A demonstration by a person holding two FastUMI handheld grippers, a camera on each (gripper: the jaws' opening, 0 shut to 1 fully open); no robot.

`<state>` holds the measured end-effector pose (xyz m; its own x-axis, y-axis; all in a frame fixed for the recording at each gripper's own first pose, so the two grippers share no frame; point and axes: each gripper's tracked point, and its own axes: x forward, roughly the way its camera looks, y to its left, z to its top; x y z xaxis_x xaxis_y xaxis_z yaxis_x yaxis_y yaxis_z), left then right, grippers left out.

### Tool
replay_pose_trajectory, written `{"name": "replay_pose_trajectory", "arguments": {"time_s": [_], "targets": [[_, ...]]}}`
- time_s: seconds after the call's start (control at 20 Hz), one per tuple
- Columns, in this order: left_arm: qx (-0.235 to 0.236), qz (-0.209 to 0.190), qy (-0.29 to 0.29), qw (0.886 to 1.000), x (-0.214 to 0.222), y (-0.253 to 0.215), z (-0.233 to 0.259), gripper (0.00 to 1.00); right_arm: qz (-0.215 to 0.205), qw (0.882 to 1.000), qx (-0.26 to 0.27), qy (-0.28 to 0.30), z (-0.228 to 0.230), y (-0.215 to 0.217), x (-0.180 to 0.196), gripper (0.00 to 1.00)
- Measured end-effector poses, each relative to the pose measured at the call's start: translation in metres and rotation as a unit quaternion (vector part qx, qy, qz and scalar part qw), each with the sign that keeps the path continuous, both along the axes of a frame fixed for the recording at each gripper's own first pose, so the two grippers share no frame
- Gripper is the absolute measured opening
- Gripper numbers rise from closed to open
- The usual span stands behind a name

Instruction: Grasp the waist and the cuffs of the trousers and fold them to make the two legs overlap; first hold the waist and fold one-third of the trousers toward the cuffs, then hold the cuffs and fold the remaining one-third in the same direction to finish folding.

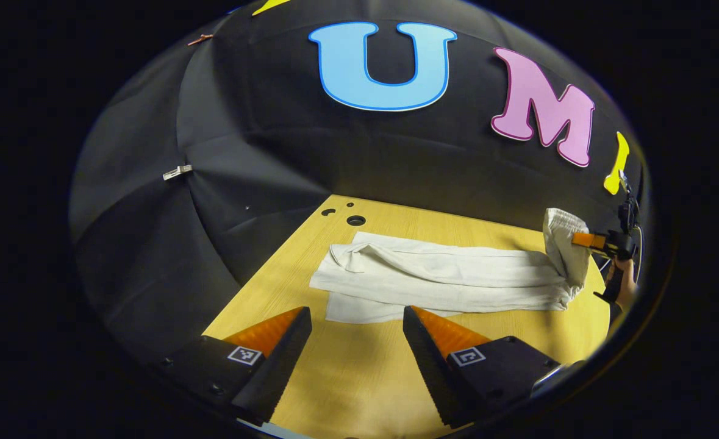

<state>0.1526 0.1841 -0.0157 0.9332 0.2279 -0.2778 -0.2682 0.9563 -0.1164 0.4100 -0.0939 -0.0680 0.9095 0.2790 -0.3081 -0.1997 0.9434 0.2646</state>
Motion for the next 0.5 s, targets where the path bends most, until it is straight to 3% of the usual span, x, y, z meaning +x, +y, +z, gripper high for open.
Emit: {"name": "replay_pose_trajectory", "arguments": {"time_s": [0.1, 0.15, 0.2, 0.35, 0.45, 0.5], "targets": [[-0.023, -0.007, -0.006, 1.0, 0.007, 0.006, -0.006, 0.96, 0.008, 1.0, -0.005, 0.012, -0.004, -0.002, 0.001, 0.24], [-0.039, -0.016, -0.012, 0.999, 0.014, 0.009, -0.013, 0.96, 0.01, 1.0, -0.01, 0.018, -0.009, 0.0, 0.001, 0.2], [-0.049, -0.019, -0.016, 0.998, 0.02, 0.016, -0.02, 0.96, 0.012, 1.0, -0.015, 0.024, -0.012, 0.0, 0.001, 0.29], [-0.099, -0.001, -0.027, 0.995, 0.037, 0.049, -0.043, 0.96, 0.018, 0.999, -0.025, 0.042, -0.022, 0.002, -0.001, 0.28], [-0.145, 0.015, -0.039, 0.989, 0.047, 0.064, -0.053, 0.96, 0.032, 0.998, -0.024, 0.05, -0.029, 0.005, -0.004, 0.41], [-0.17, 0.024, -0.044, 0.984, 0.051, 0.072, -0.058, 0.92, 0.046, 0.997, -0.018, 0.053, -0.032, 0.009, -0.006, 0.52]]}}
